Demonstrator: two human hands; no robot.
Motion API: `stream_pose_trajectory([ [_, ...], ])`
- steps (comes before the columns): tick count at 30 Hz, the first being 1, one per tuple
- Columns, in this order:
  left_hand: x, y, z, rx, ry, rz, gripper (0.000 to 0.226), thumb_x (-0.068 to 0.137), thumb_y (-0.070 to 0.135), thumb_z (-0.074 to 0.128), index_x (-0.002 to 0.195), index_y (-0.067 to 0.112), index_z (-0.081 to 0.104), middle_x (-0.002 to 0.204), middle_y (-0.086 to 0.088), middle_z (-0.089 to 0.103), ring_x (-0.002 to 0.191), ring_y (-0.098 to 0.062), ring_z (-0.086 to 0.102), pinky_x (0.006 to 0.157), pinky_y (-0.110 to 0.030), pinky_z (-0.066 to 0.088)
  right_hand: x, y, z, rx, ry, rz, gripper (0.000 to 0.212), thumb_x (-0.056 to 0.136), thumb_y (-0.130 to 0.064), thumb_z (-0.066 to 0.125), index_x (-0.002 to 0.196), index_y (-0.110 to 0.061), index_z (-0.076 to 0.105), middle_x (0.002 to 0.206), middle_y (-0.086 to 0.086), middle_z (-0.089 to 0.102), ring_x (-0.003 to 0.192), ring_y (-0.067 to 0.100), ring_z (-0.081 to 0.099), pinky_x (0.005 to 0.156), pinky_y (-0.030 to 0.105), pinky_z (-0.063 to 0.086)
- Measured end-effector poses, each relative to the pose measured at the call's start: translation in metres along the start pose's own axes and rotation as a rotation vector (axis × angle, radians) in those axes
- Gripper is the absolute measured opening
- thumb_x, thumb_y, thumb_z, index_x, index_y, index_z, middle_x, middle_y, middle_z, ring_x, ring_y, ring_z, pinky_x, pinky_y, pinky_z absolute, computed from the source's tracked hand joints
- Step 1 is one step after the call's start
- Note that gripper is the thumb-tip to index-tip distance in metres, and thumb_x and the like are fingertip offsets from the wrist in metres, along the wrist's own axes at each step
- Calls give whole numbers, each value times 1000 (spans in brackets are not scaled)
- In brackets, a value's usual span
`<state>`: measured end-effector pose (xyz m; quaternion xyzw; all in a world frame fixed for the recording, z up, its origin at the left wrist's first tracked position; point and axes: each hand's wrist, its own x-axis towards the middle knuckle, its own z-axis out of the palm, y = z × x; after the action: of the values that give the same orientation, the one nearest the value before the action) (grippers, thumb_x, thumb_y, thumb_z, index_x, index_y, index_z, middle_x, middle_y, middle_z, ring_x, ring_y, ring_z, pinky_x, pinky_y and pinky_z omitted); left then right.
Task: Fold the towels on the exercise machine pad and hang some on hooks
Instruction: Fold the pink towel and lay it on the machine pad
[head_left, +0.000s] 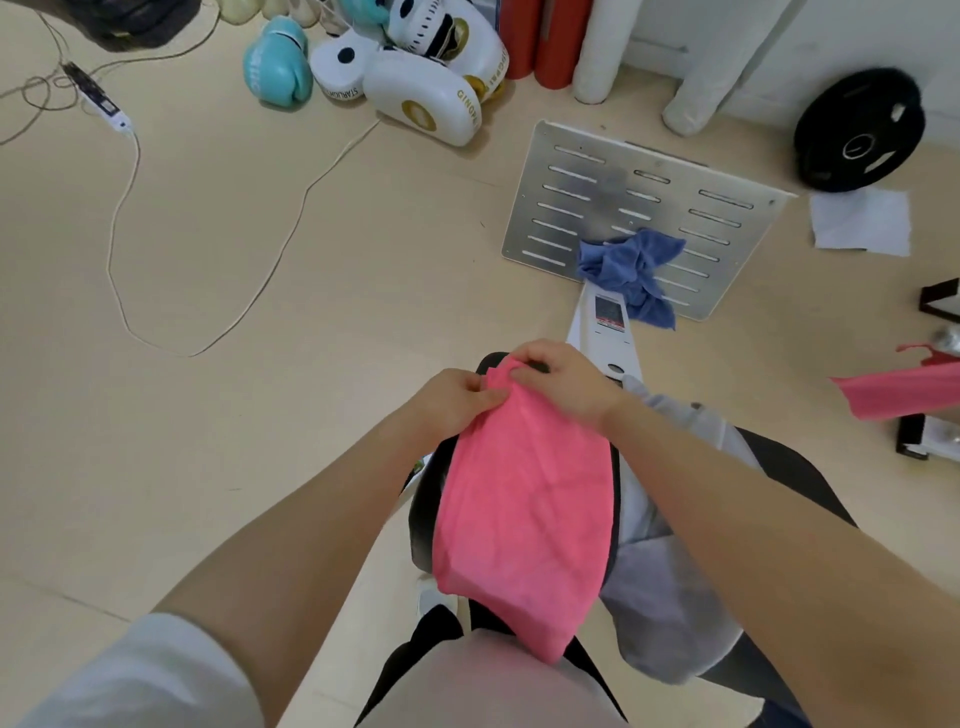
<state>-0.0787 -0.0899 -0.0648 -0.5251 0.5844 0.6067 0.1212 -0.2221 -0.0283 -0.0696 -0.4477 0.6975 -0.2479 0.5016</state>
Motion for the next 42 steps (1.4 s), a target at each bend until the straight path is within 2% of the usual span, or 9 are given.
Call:
stream_pose_trajectory([
  [6, -1, -7, 1, -80, 53, 10, 25, 93, 24, 50, 73, 9, 50, 67, -7, 43, 62, -18, 37, 56, -27, 28, 2, 11, 17, -144, 28, 13, 29, 98, -17, 40, 116, -8, 60, 120, 10, 56, 117, 20, 45, 106, 29, 29],
  [10, 1, -9, 1, -49, 58, 32, 22, 93, 16, 46, 75, 7, 51, 62, -4, 42, 57, -16, 35, 53, -25, 27, -3, 3, 15, 181, 243, 28, 19, 92, -4, 48, 92, -10, 65, 99, -1, 59, 97, 9, 54, 87, 17, 39],
  [14, 6, -12, 5, -179, 62, -19, 27, 94, 20, 49, 71, 7, 54, 61, -1, 51, 55, -12, 44, 53, -22, 35, -4, -2, 14, 483, 80, 98, 17, 90, -1, 52, 89, -8, 68, 86, -4, 65, 73, -5, 61, 67, 5, 46],
  [17, 3, -13, 8, -285, 44, 8, 35, 95, 20, 49, 62, 17, 58, 51, 10, 56, 45, 0, 48, 47, -12, 38, 1, 5, 22, 334, 88, 119, 16, 90, -4, 53, 95, -6, 69, 93, 0, 67, 82, 3, 60, 76, 9, 46],
  [23, 1, -8, -1, -279, 95, 22, 17, 93, 19, 48, 88, 13, 63, 92, -2, 61, 83, -13, 54, 74, -24, 43, 2, 4, 16, 382, 196, 129, 20, 90, -2, 51, 100, -13, 66, 95, -1, 65, 87, 3, 59, 81, 11, 44],
  [27, 0, -3, 0, -182, 108, 38, 45, 98, 40, 32, 99, 10, 65, 100, -4, 64, 83, -11, 55, 68, -16, 39, -1, -2, 4, 599, 90, 109, 23, 92, -3, 49, 92, -17, 68, 95, -7, 65, 91, 2, 58, 84, 11, 46],
  [31, -10, -4, 6, -135, 108, 70, 68, 97, 50, 16, 88, 4, 65, 78, -2, 56, 67, -10, 49, 60, -18, 38, 4, -5, 9, 472, 75, 107, 24, 93, -4, 48, 85, -19, 65, 89, -9, 63, 87, 2, 56, 81, 10, 44],
  [35, -13, -11, 9, -141, 107, 88, 50, 97, 47, 30, 57, 18, 35, 54, 6, 36, 49, -8, 33, 50, -20, 29, 12, -3, 20, 17, 185, 7, 21, 91, -5, 46, 91, -13, 66, 90, -7, 59, 92, 11, 54, 90, 27, 41],
  [42, 1, -10, 4, -308, 190, -9, 31, 95, 25, 48, 66, 13, 50, 66, -1, 44, 60, -12, 37, 54, -22, 31, -1, -11, 3, 472, 196, 4, 21, 72, -1, 39, 68, -17, 53, 70, -2, 52, 65, 6, 46, 64, 18, 37],
])
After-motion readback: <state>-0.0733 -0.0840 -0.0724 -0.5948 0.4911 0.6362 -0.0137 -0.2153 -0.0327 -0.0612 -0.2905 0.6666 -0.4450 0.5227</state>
